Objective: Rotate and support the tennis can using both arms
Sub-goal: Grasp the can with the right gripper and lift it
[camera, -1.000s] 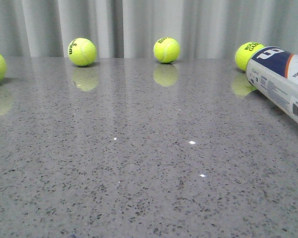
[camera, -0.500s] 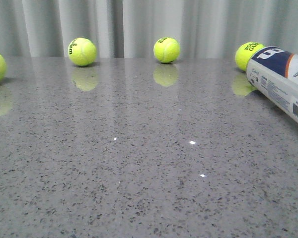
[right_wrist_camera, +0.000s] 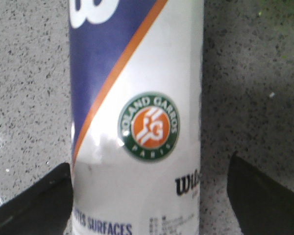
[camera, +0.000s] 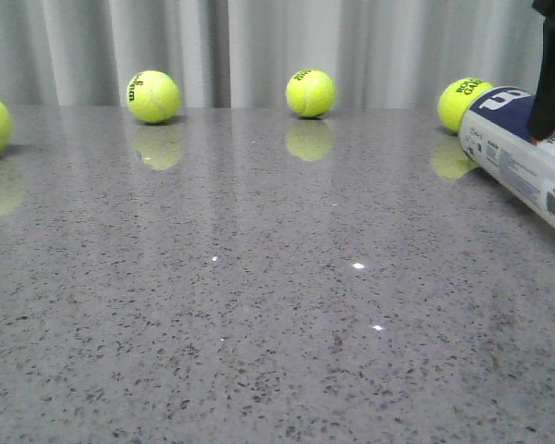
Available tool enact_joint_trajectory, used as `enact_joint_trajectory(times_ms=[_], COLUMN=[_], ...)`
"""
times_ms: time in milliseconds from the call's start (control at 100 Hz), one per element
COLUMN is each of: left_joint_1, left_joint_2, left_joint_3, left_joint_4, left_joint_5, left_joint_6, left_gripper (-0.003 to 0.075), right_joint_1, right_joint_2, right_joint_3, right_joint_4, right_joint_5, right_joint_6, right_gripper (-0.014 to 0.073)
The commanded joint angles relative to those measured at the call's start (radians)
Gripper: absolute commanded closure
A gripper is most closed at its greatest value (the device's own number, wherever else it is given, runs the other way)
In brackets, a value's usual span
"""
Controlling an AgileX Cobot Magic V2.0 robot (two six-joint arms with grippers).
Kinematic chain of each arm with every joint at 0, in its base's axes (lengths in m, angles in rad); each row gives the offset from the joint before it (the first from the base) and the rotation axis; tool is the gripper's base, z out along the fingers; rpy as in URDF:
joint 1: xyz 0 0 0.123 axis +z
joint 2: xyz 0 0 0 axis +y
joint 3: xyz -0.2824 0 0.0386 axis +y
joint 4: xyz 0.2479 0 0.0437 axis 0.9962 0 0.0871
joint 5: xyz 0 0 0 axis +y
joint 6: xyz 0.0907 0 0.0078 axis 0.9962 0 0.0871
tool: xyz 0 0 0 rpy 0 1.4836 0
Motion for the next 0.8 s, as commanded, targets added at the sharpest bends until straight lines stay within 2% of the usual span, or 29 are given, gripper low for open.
enact_joint_trajectory(times_ms=[0, 80, 280, 610, 790], left_joint_1=[0.002, 0.002, 0.002, 0.002, 0.002], left_joint_2=[-0.040, -0.040, -0.040, -0.040, -0.040], left_joint_3=[0.048, 0.048, 0.048, 0.048, 0.048], left_joint_4=[-0.003, -0.003, -0.003, -0.003, -0.003], left_joint_5=[-0.080, -0.080, -0.080, -0.080, -0.080], left_joint_6=[-0.009, -0.009, -0.009, -0.009, -0.009], left_gripper=[0.0741, 0.0741, 0.0741, 0.0741, 0.0741], right_joint_1=[0.001, 0.001, 0.001, 0.021, 0.091], right_joint_2=[-0.015, -0.011, -0.010, -0.015, -0.013], right_joint_3=[-0.032, -0.032, -0.032, -0.072, -0.188], right_joint_4=[0.016, 0.016, 0.016, 0.012, -0.023], right_joint_5=[-0.045, -0.050, -0.045, -0.014, 0.042], right_joint_6=[0.000, 0.000, 0.000, -0.025, -0.167], right_gripper=[-0.0027, 0.0011, 0.0197, 0.0198, 0.0198])
